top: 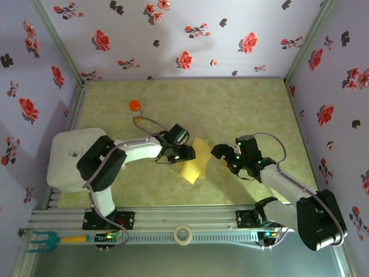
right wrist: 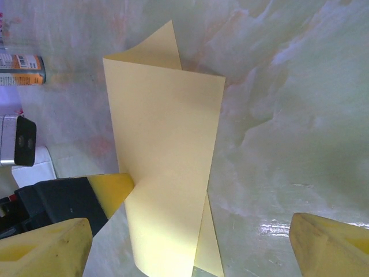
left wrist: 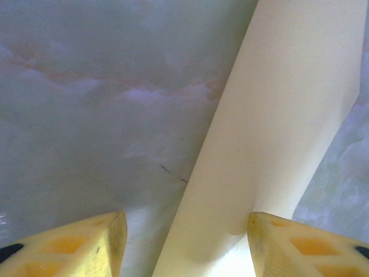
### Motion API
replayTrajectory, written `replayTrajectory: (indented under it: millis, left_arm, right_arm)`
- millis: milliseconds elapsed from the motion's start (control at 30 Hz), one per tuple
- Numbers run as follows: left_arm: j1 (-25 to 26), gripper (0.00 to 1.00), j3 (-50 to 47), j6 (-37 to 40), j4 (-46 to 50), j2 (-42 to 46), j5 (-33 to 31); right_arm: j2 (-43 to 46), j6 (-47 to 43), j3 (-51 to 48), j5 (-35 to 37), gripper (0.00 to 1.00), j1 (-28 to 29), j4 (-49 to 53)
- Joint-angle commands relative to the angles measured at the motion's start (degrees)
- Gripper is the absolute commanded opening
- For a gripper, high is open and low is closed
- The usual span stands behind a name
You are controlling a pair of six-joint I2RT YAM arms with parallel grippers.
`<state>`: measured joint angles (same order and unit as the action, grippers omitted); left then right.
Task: Fold a paper plane with a square sheet of paper (pick it up from the middle)
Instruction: First fold the square sheet of paper in half at the center of the table.
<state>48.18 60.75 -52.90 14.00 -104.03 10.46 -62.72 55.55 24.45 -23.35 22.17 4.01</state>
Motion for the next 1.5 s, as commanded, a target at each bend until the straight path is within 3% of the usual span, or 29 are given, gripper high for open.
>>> replayTrajectory:
  millis: [0, 533, 900, 1200, 1467]
  left_arm:
    - [1.3, 0.58, -1.3, -3.9, -0.8, 0.9, 0.1]
    - [-0.1, 0.57, -3.4, -6.2, -3.5, 1.9, -2.8]
    - [-2.8, 0.63, -6.2, -9.2, -7.4, 2.3, -4.7]
    - [-3.2, 0.65, -5.7, -9.9, -5.4, 0.3, -5.2]
    - [-3.2, 0.66, -4.1, -11.6, -2.5, -1.9, -5.2]
  right_arm:
    - [-0.6, 0.7, 1.5, 0.6, 0.89, 0.6, -1.7]
    - [-1.8, 0.5, 2.0, 0.1, 0.84, 0.9, -2.3]
    - [-8.3, 0.7, 4.7, -1.7, 0.67, 3.4, -5.7]
    - [-16.3, 1.3, 7.4, -3.0, 0.41, 5.4, -9.4]
    - [-21.5, 1.8, 9.2, -3.0, 0.29, 6.7, -12.1]
